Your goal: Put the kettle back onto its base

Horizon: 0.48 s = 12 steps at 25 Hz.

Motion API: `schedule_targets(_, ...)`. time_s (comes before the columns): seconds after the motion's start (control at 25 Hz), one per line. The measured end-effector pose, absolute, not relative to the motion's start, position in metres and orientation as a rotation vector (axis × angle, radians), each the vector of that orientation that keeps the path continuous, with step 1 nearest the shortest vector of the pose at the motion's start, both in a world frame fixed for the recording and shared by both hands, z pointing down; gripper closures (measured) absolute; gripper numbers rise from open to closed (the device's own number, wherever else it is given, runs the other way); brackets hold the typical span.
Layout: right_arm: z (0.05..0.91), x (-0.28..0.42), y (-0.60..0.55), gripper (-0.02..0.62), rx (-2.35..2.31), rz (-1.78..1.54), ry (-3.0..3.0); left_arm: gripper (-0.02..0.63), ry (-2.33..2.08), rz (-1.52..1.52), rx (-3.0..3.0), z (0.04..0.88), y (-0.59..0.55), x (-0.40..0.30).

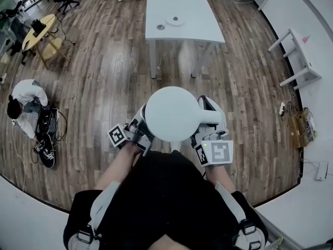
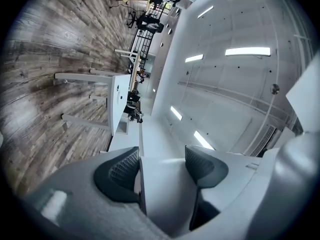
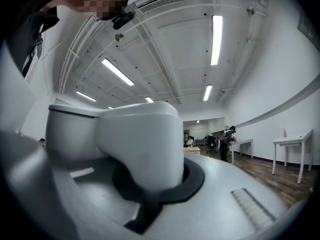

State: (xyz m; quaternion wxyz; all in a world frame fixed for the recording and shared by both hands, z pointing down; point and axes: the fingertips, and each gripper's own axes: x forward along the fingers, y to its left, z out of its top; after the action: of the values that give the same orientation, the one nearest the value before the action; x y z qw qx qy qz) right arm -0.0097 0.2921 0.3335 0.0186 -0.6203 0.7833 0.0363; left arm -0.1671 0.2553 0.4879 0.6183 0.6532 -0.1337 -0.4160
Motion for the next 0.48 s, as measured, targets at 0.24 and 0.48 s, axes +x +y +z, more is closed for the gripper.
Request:
schedule_targets(0.24, 0.329, 0.031, 0.248, 0.591, -1.871, 0.129, 2.441, 0.314, -0.338, -0.985, 1.520, 0.482, 0.214, -0.130)
schedule_targets(0.48, 0.327, 0.068, 0.218, 0.591, -1.837, 0.138, 2.441, 0.314, -0.356, -1.000, 1.544, 0.478, 0.185, -0.096)
